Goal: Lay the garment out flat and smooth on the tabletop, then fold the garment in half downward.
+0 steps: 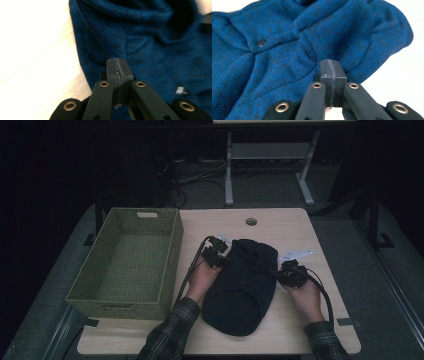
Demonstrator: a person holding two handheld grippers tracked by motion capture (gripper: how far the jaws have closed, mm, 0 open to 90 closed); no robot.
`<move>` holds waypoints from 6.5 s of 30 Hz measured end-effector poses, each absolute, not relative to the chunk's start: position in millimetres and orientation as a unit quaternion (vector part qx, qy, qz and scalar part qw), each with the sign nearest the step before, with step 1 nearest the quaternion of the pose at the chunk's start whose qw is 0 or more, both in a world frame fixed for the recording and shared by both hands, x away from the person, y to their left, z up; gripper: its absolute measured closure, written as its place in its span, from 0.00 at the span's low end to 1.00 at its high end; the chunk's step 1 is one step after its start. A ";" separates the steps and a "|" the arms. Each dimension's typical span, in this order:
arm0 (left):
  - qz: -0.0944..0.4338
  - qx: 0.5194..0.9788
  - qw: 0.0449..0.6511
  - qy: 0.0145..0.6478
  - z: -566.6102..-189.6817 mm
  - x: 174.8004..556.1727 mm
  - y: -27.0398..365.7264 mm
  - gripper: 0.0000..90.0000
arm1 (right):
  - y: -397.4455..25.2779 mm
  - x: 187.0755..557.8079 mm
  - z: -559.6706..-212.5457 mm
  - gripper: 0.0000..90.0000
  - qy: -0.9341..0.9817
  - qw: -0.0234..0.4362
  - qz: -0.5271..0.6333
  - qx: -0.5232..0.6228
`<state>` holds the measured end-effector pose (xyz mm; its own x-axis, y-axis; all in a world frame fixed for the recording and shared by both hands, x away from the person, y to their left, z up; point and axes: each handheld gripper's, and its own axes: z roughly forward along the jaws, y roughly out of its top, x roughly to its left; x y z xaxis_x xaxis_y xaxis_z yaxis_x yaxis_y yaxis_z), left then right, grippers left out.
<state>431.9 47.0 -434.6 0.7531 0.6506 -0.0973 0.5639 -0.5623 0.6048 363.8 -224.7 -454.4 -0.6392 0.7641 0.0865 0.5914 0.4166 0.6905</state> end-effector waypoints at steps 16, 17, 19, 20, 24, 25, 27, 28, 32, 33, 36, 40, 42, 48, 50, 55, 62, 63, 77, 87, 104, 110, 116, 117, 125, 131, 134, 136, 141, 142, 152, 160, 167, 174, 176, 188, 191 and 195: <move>0.050 0.896 0.274 0.344 -451.1 422.7 55.3 1.00 | -220.9 369.5 -466.3 1.00 0.842 0.116 0.336 0.406; 0.050 0.896 0.276 0.345 -451.4 420.0 56.3 1.00 | -220.9 370.4 -466.2 1.00 0.841 0.115 0.335 0.408; 0.052 0.896 0.278 0.343 -451.7 415.0 58.3 1.00 | -221.4 373.0 -466.5 1.00 0.841 0.118 0.335 0.409; 0.053 0.895 0.280 0.344 -451.9 412.6 58.8 1.00 | -221.7 374.1 -466.8 1.00 0.839 0.117 0.338 0.410; 0.059 0.894 0.282 0.343 -452.3 406.9 60.1 1.00 | -224.1 376.5 -467.3 1.00 0.836 0.119 0.339 0.415; 0.064 0.895 0.279 0.342 -452.0 403.3 61.2 1.00 | -226.3 377.7 -467.7 1.00 0.833 0.119 0.341 0.418; 0.069 0.895 0.279 0.342 -452.2 398.8 63.3 1.00 | -228.8 378.0 -467.6 1.00 0.832 0.122 0.339 0.423; 0.071 0.894 0.281 0.342 -452.6 397.4 64.0 1.00 | -230.6 377.9 -467.3 1.00 0.832 0.124 0.336 0.424; 0.078 0.889 0.290 0.344 -454.2 392.7 66.7 1.00 | -234.8 377.5 -467.3 1.00 0.830 0.121 0.335 0.428; 0.079 0.889 0.291 0.344 -454.4 392.7 66.7 1.00 | -234.5 377.6 -467.0 1.00 0.831 0.121 0.334 0.428; 0.066 0.886 0.298 0.349 -454.7 394.3 68.9 1.00 | -232.0 378.3 -465.3 1.00 0.836 0.125 0.323 0.425; 0.042 0.879 0.314 0.357 -451.8 391.9 76.2 1.00 | -231.4 374.9 -460.7 1.00 0.838 0.123 0.326 0.420; 0.036 0.878 0.319 0.355 -449.9 388.0 78.6 1.00 | -231.5 372.8 -458.9 1.00 0.838 0.123 0.329 0.418; 0.015 0.879 0.340 0.334 -445.0 349.9 86.9 1.00 | -232.2 334.1 -447.6 1.00 0.838 0.111 0.363 0.392; 0.012 0.884 0.336 0.324 -446.4 339.2 86.7 1.00 | -231.3 324.2 -445.8 1.00 0.843 0.106 0.363 0.382; 0.014 0.894 0.318 0.316 -455.5 325.9 86.2 1.00 | -228.9 306.9 -447.6 1.00 0.852 0.093 0.359 0.369; 0.016 0.899 0.312 0.306 -454.5 314.3 90.1 1.00 | -229.8 288.2 -462.8 1.00 0.866 0.086 0.329 0.366; 0.015 0.902 0.309 0.301 -454.1 313.3 91.5 1.00 | -230.3 285.5 -462.7 1.00 0.867 0.086 0.329 0.364; 0.003 0.894 0.331 0.302 -450.6 308.2 93.4 1.00 | -234.6 279.2 -458.0 1.00 0.863 0.082 0.344 0.360; 0.007 0.892 0.336 0.302 -434.0 325.0 96.9 0.85 | -240.5 298.4 -442.1 0.90 0.850 0.089 0.369 0.365; 0.032 0.879 0.355 0.316 -396.0 372.7 96.6 0.45 | -235.4 345.8 -410.9 0.54 0.840 0.101 0.374 0.381; 0.040 0.876 0.361 0.317 -387.9 388.1 92.5 0.43 | -234.3 359.0 -400.8 0.52 0.842 0.112 0.369 0.378; 0.048 0.874 0.363 0.318 -379.8 407.7 88.9 0.42 | -236.2 375.1 -393.7 0.50 0.836 0.117 0.376 0.383; 0.048 0.874 0.363 0.318 -379.8 407.7 88.9 0.42 | -236.2 375.1 -393.7 0.50 0.836 0.117 0.376 0.383; 0.066 0.871 0.358 0.330 -378.5 434.7 84.7 0.42 | -233.6 402.3 -394.5 0.49 0.839 0.113 0.369 0.385; 0.073 0.868 0.355 0.340 -383.7 455.5 84.2 0.43 | -232.4 421.7 -396.8 0.50 0.833 0.112 0.371 0.395; 0.076 0.863 0.360 0.346 -388.1 461.6 83.9 0.45 | -232.3 431.3 -400.2 0.50 0.830 0.114 0.372 0.400; 0.077 0.863 0.354 0.352 -393.9 468.5 83.4 0.45 | -232.0 439.0 -404.6 0.51 0.832 0.108 0.365 0.403; 0.078 0.862 0.344 0.364 -417.1 483.6 82.7 0.46 | -230.1 450.8 -411.9 0.51 0.834 0.114 0.358 0.404; 0.072 0.863 0.338 0.368 -423.9 486.9 82.4 0.46 | -229.4 453.2 -413.5 0.52 0.833 0.117 0.358 0.404; 0.041 0.868 0.321 0.377 -452.4 496.0 81.8 0.43 | -221.6 470.2 -439.3 0.56 0.835 0.108 0.343 0.417; 0.041 0.871 0.321 0.371 -457.9 495.6 79.0 0.45 | -216.7 476.3 -454.1 0.61 0.838 0.090 0.333 0.422; 0.050 0.884 0.314 0.344 -457.4 493.4 74.2 0.53 | -215.6 478.9 -462.9 0.67 0.842 0.070 0.326 0.425; 0.030 0.888 0.327 0.321 -457.8 491.1 70.7 0.83 | -213.2 477.8 -462.6 0.81 0.842 0.058 0.324 0.428; 0.029 0.890 0.323 0.321 -456.9 490.2 69.5 0.89 | -212.3 477.4 -462.2 0.84 0.842 0.058 0.321 0.429; 0.044 0.879 0.323 0.348 -445.1 486.9 72.1 0.93 | -205.4 471.1 -449.9 0.89 0.852 0.095 0.305 0.415; 0.056 0.876 0.332 0.345 -434.5 484.4 73.0 0.93 | -206.6 469.8 -445.0 0.89 0.851 0.100 0.309 0.413; 0.061 0.872 0.341 0.347 -425.3 481.9 74.4 0.93 | -207.9 467.3 -436.2 0.89 0.847 0.110 0.320 0.410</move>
<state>481.9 74.4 -425.3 0.7514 0.6467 -0.1311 0.5641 -0.5264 0.6362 467.3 -207.9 -436.2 -0.6402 0.7645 0.0755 0.6235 0.4597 0.6323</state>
